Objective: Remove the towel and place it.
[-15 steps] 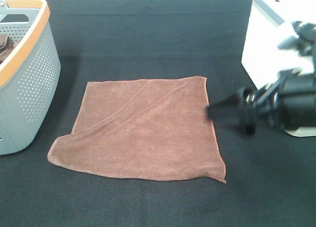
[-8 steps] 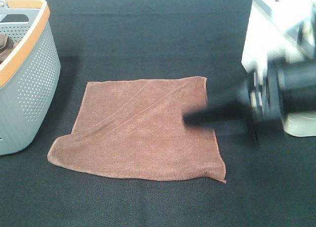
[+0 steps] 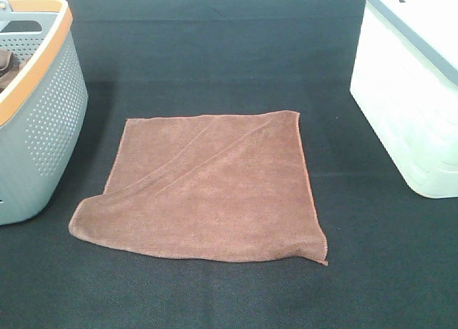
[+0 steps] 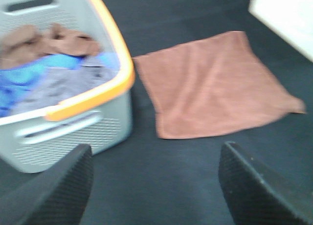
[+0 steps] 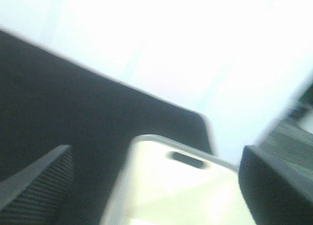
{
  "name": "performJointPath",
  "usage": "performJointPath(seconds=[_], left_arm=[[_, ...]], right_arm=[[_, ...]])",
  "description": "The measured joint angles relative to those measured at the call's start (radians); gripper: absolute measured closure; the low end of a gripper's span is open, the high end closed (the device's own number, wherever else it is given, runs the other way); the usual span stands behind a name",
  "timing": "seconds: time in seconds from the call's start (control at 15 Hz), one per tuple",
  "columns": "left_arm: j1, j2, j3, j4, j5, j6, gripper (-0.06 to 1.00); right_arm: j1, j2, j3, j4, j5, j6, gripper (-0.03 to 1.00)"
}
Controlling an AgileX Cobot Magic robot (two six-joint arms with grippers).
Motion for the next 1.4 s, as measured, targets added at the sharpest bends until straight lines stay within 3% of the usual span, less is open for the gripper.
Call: performJointPath(seconds=[0.07,0.13,0.27,0.4,0.47,0.6,0.67,0.73,0.87,1.07,1.27,1.4], left_arm=[[0.0,0.0,0.0,0.0,0.0,0.0,0.25],[0.0,0.0,0.0,0.047,0.0,0.0,0.25],[0.0,0.0,0.0,0.101,0.0,0.0,0.25],[0.0,0.0,0.0,0.111,0.0,0.0,0.25],[0.0,0.0,0.0,0.109,0.0,0.0,0.25],[0.0,0.0,0.0,0.105,0.0,0.0,0.25],[0.0,0.0,0.0,0.096,0.0,0.002,0.25],[0.0,0.0,0.002,0.078,0.0,0.009,0.25],[0.0,-0.022,0.051,0.01,0.0,0.055,0.25],[0.0,-0.103,0.244,-0.021,0.001,0.084,0.25],[0.0,-0.138,0.361,-0.023,0.004,0.1,0.25],[0.0,-0.139,0.383,-0.025,0.009,0.162,0.25]], right_arm=[[0.0,0.0,0.0,0.0,0.0,0.0,0.11],[0.0,-0.033,-0.002,0.114,0.102,-0.055,0.11],[0.0,-0.093,-0.002,0.479,0.307,-0.321,0.11],[0.0,-0.145,-0.002,0.895,0.472,-0.695,0.11],[0.0,-0.193,-0.002,1.243,0.567,-0.972,0.11],[0.0,-0.292,-0.002,1.598,0.726,-1.302,0.11],[0.0,-0.336,-0.002,1.714,0.794,-1.382,0.11],[0.0,-0.393,-0.002,1.785,0.866,-1.429,0.11],[0.0,-0.536,0.008,1.816,0.987,-1.447,0.11],[0.0,-0.729,0.115,1.815,0.998,-1.423,0.11],[0.0,-0.872,0.222,1.815,1.003,-1.42,0.11],[0.0,-0.955,0.259,1.811,1.01,-1.42,0.11]])
